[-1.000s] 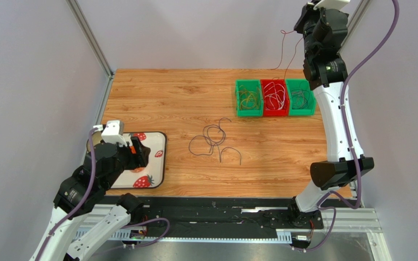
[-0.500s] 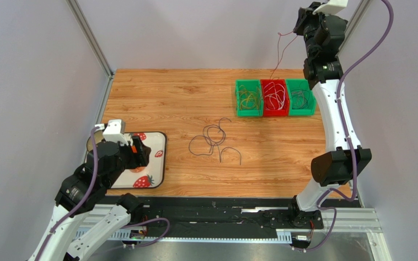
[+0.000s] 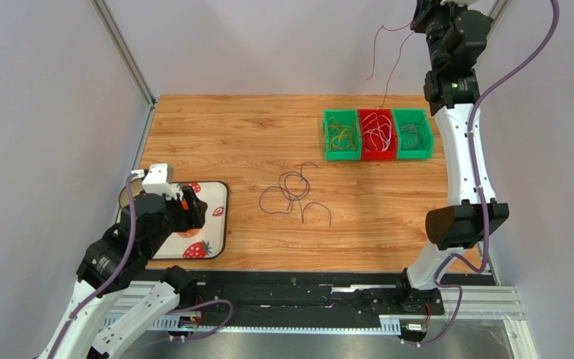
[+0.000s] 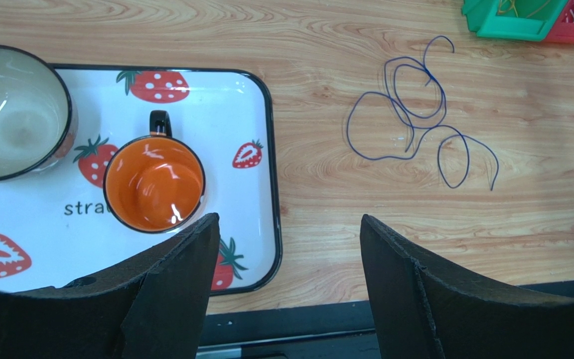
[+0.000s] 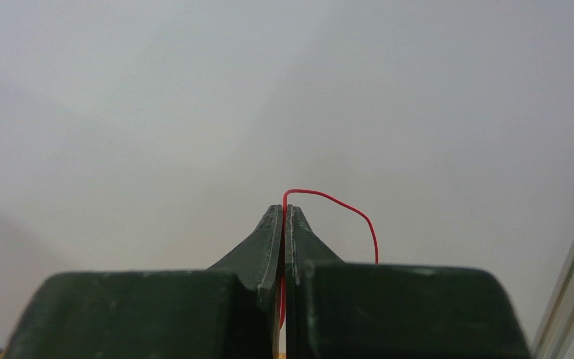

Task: Untangle the cables
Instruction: Place the cable in the bin.

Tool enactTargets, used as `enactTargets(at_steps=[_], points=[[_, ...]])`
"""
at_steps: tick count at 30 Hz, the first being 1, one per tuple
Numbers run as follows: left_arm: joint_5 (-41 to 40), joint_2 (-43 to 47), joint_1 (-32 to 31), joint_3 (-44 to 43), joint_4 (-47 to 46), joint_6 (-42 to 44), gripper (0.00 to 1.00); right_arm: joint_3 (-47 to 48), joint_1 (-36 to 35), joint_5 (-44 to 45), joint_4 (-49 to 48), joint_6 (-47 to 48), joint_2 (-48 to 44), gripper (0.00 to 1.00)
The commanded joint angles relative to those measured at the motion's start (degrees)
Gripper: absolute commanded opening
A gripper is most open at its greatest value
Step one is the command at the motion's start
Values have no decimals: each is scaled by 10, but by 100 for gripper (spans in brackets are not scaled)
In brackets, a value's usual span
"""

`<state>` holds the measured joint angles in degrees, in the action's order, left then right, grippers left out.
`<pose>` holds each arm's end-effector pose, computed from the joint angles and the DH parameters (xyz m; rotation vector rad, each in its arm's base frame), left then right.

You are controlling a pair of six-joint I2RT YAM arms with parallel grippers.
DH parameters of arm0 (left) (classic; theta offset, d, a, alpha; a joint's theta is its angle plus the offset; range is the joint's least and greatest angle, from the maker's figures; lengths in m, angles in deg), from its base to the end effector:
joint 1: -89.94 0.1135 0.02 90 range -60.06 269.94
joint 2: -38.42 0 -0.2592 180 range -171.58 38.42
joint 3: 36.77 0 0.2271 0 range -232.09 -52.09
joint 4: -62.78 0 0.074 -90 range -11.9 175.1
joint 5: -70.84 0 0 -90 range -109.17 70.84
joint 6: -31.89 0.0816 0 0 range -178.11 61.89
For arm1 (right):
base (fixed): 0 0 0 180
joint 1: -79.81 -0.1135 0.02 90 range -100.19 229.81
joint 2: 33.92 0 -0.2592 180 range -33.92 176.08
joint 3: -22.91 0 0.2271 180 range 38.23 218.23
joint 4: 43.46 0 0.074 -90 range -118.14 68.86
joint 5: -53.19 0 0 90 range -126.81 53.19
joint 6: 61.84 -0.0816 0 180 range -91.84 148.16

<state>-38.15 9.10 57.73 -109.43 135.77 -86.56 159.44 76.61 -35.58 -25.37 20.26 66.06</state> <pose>0.0908 -0.0258 0.3215 -0.1328 2.0676 -0.3078 0.3944 0.0203 0.5533 0.0699 1.2482 0.1545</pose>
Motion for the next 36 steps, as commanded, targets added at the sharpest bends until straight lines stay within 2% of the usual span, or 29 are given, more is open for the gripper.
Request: enactTargets(at_steps=[1,6,13,22,26,31,36], points=[[-6,-6,0,1,-3,-6,77,0,20,-33,-40,-17,0,0],[-7,-5,0,1,-3,-6,77,-91,53,-68,-107,-56,-8,0],[-6,-6,1,2,-3,-6,77,-140,58,-78,-130,-53,-1,0],[-6,-6,1,2,-3,-6,77,-130,59,-91,-132,-66,17,0],[-6,-7,0,2,-3,-6,77,-96,60,-93,-133,-70,35,0],[-5,-11,1,1,-4,-6,77,-10,60,-96,-87,-68,72,0],[-5,-9,0,1,-3,-6,77,-100,61,-93,-130,-84,29,0]])
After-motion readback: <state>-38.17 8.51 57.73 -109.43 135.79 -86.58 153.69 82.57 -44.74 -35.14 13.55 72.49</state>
